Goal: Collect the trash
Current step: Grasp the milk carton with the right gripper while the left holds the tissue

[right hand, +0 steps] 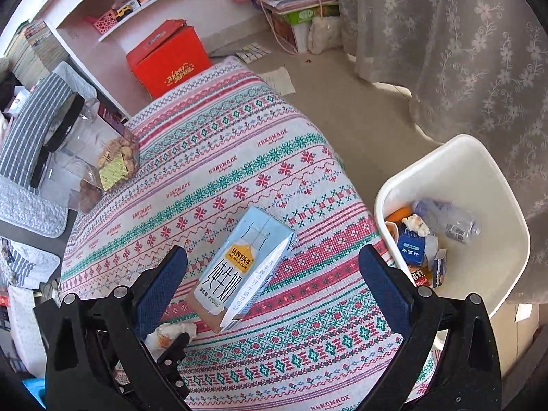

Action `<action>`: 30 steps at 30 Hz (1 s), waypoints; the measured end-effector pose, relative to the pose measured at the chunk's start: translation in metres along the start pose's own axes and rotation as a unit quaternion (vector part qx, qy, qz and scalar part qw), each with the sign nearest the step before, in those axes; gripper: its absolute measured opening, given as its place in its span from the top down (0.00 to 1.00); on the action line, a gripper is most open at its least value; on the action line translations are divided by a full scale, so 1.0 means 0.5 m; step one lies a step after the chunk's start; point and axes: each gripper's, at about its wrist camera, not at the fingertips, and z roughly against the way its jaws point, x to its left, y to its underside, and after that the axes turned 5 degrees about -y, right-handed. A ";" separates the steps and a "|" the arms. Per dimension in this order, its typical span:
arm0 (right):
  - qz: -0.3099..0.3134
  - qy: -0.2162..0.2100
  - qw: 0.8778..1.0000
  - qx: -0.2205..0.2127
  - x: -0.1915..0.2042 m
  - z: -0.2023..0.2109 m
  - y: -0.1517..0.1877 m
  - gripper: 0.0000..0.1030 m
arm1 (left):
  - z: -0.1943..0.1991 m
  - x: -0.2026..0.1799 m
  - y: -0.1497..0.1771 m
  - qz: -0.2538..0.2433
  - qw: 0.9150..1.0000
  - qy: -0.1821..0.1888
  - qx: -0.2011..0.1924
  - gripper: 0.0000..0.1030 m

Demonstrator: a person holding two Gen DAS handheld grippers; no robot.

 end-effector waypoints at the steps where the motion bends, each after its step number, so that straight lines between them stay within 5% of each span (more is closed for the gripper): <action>1: 0.001 0.006 1.000 0.003 0.001 -0.009 -0.001 0.07 | 0.007 0.003 0.002 0.005 1.000 -0.013 -0.003 0.59; 6: 0.001 0.040 0.999 0.019 0.010 -0.065 -0.006 0.07 | 0.064 0.076 0.019 0.095 0.994 -0.039 -0.030 0.60; 12: -0.047 0.039 0.997 0.046 0.000 -0.125 -0.015 0.07 | 0.206 0.174 0.046 0.211 0.970 -0.056 -0.108 0.60; 18: -0.067 0.030 0.995 0.060 0.008 -0.166 -0.005 0.09 | 0.270 0.222 0.062 0.256 0.954 -0.056 -0.145 0.59; 23: -0.041 0.009 0.998 0.050 0.043 -0.161 -0.005 0.44 | 0.265 0.239 0.076 0.269 0.951 -0.068 -0.135 0.59; 30: 0.028 -0.066 0.997 0.008 0.135 -0.080 0.001 0.46 | 0.276 0.275 0.097 0.315 0.933 -0.085 -0.154 0.59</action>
